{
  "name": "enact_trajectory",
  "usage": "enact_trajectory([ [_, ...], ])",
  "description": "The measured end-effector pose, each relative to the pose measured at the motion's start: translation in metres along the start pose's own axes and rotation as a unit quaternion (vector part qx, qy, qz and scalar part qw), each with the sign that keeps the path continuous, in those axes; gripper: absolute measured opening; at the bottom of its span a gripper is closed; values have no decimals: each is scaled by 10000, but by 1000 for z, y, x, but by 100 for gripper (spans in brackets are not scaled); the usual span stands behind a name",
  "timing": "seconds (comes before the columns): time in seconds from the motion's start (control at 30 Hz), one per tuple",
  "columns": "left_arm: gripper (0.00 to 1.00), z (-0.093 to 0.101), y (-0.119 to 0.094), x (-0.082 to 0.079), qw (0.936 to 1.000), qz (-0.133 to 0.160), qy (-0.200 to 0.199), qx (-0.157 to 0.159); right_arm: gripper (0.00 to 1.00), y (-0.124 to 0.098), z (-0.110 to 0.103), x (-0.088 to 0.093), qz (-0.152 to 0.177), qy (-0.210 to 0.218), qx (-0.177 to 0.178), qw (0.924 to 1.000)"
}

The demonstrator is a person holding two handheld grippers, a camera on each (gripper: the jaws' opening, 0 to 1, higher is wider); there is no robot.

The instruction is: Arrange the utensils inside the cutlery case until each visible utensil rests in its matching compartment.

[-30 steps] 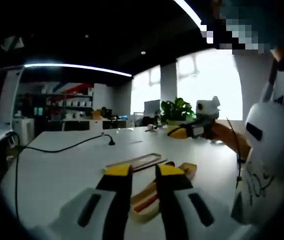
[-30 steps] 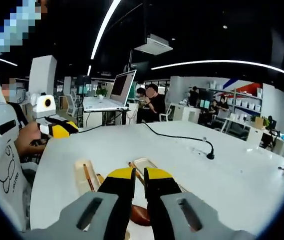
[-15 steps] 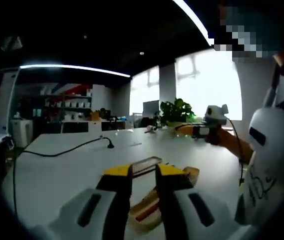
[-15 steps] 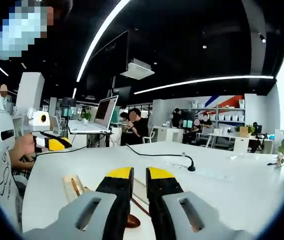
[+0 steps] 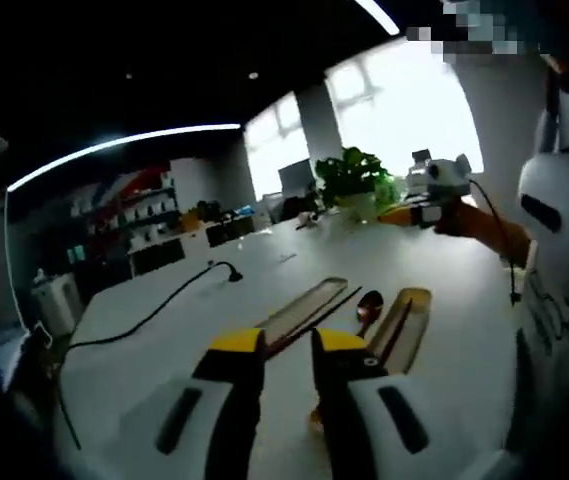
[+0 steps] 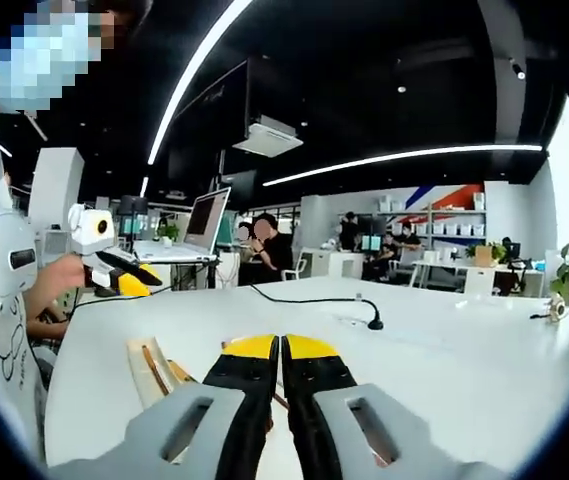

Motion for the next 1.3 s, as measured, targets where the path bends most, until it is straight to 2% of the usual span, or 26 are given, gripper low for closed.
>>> enact_trajectory([
  [0.1, 20, 2, 7, -1, 9999, -56, 116, 114, 0, -6, 2, 3, 36, 86, 46, 9999],
  [0.23, 20, -5, 15, -8, 9997, 44, 216, 63, 2, -14, 3, 6, 34, 144, 70, 9999],
  [0.33, 20, -6, 21, -10, 9993, -45, 343, 146, 2, -18, 5, 7, 63, 199, 123, 9997],
  [0.4, 20, -4, 27, -10, 9981, -135, 442, 416, 1, -21, 7, 8, 98, 271, 159, 9995],
  [0.43, 20, -2, 29, -11, 9974, -149, 306, 642, 1, -22, 8, 8, 107, 301, 168, 9993],
  [0.5, 20, -2, 34, -15, 9951, -267, 113, 946, 0, -24, 8, 9, 99, 397, 152, 9990],
  [0.63, 20, -9, 46, -17, 9885, -552, 1004, 989, 0, -29, 6, 10, 141, 468, 147, 9987],
  [0.67, 20, -10, 49, -16, 9871, -643, 1071, 1001, 0, -31, 5, 10, 176, 501, 163, 9985],
  [0.83, 19, -11, 65, -12, 9830, -798, 1067, 1262, 0, -34, 2, 11, 224, 645, 214, 9974],
  [0.93, 18, -8, 72, -5, 9736, -1163, 1039, 1667, 0, -38, 2, 14, 174, 681, 226, 9973],
  [0.97, 18, -9, 76, -5, 9744, -1114, 1079, 1628, 0, -39, 2, 14, 156, 688, 227, 9973],
  [1.13, 18, -6, 87, -3, 9694, -1242, 1153, 1778, 0, -41, 1, 17, 136, 744, 222, 9969],
  [1.3, 18, -6, 96, -2, 9672, -1296, 1242, 1796, 0, -43, 2, 19, 86, 815, 258, 9963],
])
Point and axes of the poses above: the point that each gripper's makers call its tool centre point, and the gripper's own axes: y roughly forward along the fingers, z roughly to its right, x roughly out of its underside, the point moved 7 cm from there along -y, roughly backward along the fingers, and after that the axes turned 6 degrees about -x, right-handed, at the moved point
